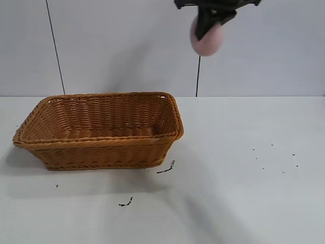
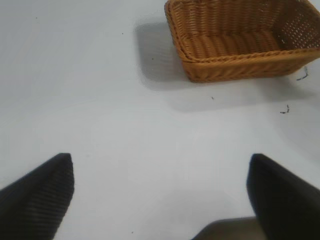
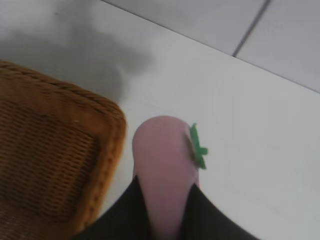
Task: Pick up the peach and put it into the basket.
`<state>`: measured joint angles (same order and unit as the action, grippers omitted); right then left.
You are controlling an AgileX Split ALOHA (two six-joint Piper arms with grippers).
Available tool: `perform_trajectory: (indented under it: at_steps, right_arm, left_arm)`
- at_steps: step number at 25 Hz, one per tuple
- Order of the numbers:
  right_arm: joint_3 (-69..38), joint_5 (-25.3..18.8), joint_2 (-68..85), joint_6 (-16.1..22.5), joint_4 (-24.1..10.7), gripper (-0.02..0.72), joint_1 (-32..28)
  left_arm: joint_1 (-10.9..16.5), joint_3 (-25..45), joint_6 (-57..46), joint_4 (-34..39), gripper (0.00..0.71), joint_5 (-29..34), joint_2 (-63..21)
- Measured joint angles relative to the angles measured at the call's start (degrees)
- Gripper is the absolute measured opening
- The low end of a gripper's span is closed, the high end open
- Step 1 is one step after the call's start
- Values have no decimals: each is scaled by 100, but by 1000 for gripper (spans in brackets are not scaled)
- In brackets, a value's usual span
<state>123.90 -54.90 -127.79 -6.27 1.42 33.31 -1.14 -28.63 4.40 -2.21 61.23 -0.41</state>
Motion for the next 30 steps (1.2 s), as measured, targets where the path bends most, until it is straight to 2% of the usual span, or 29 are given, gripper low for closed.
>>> perform_trajectory:
  at_steps: [8,11,13,14,17,19,22,27,30]
  right_arm:
    - [9,537,-1109,-41,15,34,357]
    - [9,611,-1370,-41,15,64,357]
    - [9,605,-1417,-41,21,141,357]
    - [9,605,-1417,-41,27,214,357]
    - [11,570,-1387,-67,31,525,357]
    - [11,484,-1340,-142,31,635,357]
    - [11,366,-1170,-174,18,680,357]
    - [11,-5,-672,-134,-89,689,336]
    - [16,-49,-393,-61,-80,689,150]
  left_arm:
    - [0,0,0,0,692,0,0]
    - [0,0,0,0,692,0,0]
    - [0,0,0,0,692,0,0]
    - [0,0,0,0,692,0,0]
    - [0,0,0,0,692,0,0]
    - [0,0,0,0,692,0,0]
    - [0,0,0,0,692,0,0]
    - [0,0,0,0,692,0,0]
    - [0,0,0,0,692,0,0]
